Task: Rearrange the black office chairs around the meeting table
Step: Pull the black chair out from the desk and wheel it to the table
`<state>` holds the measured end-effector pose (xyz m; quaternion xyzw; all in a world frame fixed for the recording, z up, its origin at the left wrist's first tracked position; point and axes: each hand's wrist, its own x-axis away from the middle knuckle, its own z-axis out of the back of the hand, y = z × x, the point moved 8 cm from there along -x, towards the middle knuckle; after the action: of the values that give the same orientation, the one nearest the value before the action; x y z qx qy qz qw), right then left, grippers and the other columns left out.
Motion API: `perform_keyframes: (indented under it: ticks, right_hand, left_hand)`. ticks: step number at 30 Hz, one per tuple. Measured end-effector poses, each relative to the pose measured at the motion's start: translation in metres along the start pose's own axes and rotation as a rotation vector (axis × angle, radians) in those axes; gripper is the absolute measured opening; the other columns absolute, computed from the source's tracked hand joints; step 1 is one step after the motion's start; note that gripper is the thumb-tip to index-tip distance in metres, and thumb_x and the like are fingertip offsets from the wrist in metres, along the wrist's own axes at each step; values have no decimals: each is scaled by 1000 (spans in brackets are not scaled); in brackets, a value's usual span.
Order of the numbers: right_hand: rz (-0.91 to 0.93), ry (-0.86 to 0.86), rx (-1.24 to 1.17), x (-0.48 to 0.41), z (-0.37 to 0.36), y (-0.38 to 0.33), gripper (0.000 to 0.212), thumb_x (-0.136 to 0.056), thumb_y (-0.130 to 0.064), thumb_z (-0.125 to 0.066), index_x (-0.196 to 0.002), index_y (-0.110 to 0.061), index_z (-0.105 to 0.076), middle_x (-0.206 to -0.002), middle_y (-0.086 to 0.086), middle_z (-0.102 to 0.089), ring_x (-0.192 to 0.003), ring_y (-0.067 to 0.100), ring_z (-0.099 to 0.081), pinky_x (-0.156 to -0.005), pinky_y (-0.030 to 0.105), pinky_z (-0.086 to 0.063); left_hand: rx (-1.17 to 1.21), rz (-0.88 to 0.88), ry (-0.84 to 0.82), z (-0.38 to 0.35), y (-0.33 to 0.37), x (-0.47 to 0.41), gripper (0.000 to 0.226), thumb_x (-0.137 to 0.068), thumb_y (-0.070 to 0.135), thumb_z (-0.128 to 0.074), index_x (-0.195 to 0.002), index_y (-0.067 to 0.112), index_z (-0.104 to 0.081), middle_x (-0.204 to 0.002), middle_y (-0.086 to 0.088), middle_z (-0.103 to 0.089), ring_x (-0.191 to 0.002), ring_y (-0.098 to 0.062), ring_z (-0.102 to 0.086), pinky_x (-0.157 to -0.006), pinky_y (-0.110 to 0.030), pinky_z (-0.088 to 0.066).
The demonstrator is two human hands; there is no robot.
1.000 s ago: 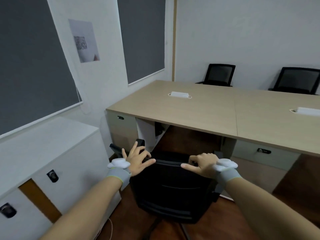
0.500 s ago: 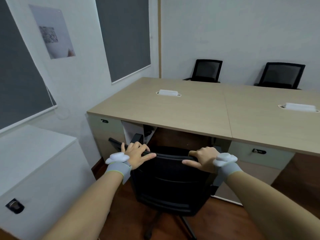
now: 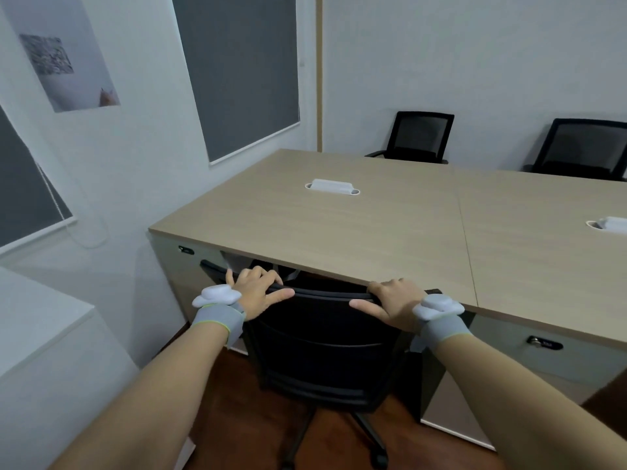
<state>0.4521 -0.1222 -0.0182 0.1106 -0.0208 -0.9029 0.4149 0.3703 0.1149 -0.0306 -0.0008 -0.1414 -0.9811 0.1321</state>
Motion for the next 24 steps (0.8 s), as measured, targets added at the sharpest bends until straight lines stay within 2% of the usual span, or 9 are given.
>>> perform_keyframes:
  ticks: [5,10,15,18,22,24]
  right_hand:
    - [-46,-24,-14,-42,-14,10,58,-82,-75,-22,-82,-19,-35,-91,15,-70,-85,37,-64,-63,35,-35]
    - [-81,-79,-23,-73,-21,12,63,-87,-69,-23,-95,-13,-51,-98,16,-69,-91,38,-63,-73,39,-43]
    - [-97,-143,-36,-98,-20,13,60,-94,-59,-22,-108,-10,-53,-109,16,-67,-98,38,-61,-81,40,-45]
    - [-109,-163,-32,-112,-20,9,57,-96,-56,-23,-112,-10,-53,-111,16,-66,-101,38,-60,-82,39,-44]
    - [-116,-158,-44,-129,-25,5,51,-98,-50,-22,-112,-11,-51,-112,13,-65,-103,35,-59,-82,37,-41]
    - [-140,-133,-10,-133,-28,8,47,-98,-48,-22,-115,-14,-49,-115,9,-62,-107,31,-57,-87,38,-39]
  left_hand:
    - [-10,-6,-35,8,-12,-47,42,-90,59,-39,-113,29,-56,-117,0,-50,-126,-27,-39,-116,-59,0]
    - [-20,-4,-41,16,-25,-80,44,-90,58,-40,-116,27,-56,-121,-4,-50,-129,-26,-37,-117,-58,-1]
    - [-28,-19,-49,25,-34,-108,43,-91,55,-41,-117,24,-55,-123,-4,-50,-129,-26,-37,-116,-59,-1]
    - [-24,-6,-61,28,-41,-122,43,-93,52,-39,-120,23,-54,-127,-5,-48,-132,-26,-34,-116,-58,-3]
    - [-17,-3,-59,30,-47,-138,48,-95,48,-39,-126,13,-51,-130,-13,-48,-134,-30,-33,-115,-42,-25]
    - [-2,-1,-55,30,-46,-146,48,-96,46,-40,-127,11,-51,-132,-15,-48,-134,-30,-33,-112,-37,-25]
